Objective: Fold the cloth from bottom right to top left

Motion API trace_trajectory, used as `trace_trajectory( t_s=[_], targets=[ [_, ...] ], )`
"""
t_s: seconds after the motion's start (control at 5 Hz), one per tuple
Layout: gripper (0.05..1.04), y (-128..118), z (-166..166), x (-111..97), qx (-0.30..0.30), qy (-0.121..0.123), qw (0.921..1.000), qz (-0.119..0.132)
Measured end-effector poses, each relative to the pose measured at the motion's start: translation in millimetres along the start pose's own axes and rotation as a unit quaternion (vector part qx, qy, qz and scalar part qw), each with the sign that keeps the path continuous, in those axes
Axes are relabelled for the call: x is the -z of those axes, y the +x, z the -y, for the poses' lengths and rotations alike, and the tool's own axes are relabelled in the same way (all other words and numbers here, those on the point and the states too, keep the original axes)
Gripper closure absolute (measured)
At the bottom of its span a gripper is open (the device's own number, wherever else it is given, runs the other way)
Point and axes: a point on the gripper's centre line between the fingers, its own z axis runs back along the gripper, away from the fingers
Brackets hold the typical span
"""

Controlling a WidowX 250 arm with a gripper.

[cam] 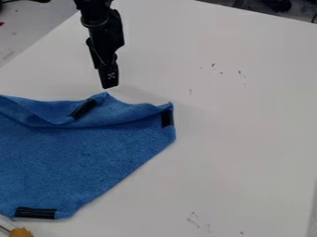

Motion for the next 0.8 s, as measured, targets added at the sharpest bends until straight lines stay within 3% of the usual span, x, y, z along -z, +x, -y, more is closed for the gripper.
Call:
trace_trajectory(
  t_s=[0.4,0.8],
  targets=[
    [0.085,-18,22,25,-0.019,-0.037,0.999,-0.016],
    [0.085,-32,24,-4,-0.048,-0.008,0.9984,-0.03]
  ],
)
